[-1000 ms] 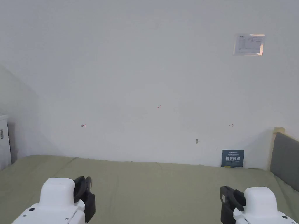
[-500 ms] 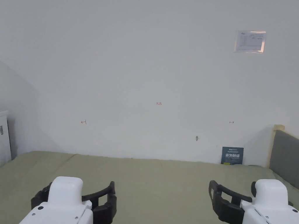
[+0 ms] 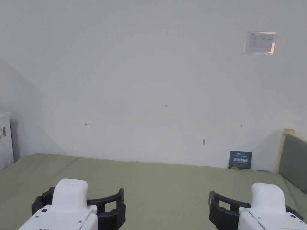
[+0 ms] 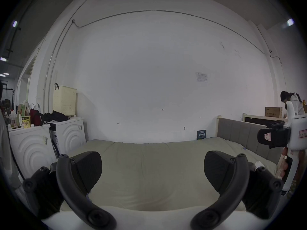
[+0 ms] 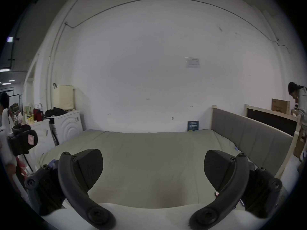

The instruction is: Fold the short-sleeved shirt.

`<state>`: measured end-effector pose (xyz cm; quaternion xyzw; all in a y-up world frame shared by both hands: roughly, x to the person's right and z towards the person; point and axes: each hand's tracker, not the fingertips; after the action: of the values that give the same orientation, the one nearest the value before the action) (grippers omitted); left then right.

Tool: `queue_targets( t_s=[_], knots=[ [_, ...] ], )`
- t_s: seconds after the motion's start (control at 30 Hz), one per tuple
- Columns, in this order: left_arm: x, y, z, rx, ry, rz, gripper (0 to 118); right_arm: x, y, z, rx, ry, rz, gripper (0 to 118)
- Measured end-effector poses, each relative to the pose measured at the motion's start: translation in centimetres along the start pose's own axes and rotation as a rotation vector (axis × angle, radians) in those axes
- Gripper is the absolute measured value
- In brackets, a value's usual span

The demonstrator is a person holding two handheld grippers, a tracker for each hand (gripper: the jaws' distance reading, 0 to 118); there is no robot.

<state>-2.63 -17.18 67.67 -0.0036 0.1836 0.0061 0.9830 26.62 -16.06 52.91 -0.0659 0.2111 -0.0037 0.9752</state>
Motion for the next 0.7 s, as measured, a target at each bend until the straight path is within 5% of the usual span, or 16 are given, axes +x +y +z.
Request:
queue_targets(
  t_s=[0.27, 0.7],
  knots=[
    [-0.1, 0.3, 0.0, -0.003, 0.0, 0.018, 118, -0.3, 0.4, 0.6, -0.025, -0.09, -0.034, 118],
    [0.4, 0.4, -0.1, -0.006, -0.001, 0.001, 118, 0.9, 0.0, 0.8, -0.004, 0.003, -0.077, 118]
  ],
)
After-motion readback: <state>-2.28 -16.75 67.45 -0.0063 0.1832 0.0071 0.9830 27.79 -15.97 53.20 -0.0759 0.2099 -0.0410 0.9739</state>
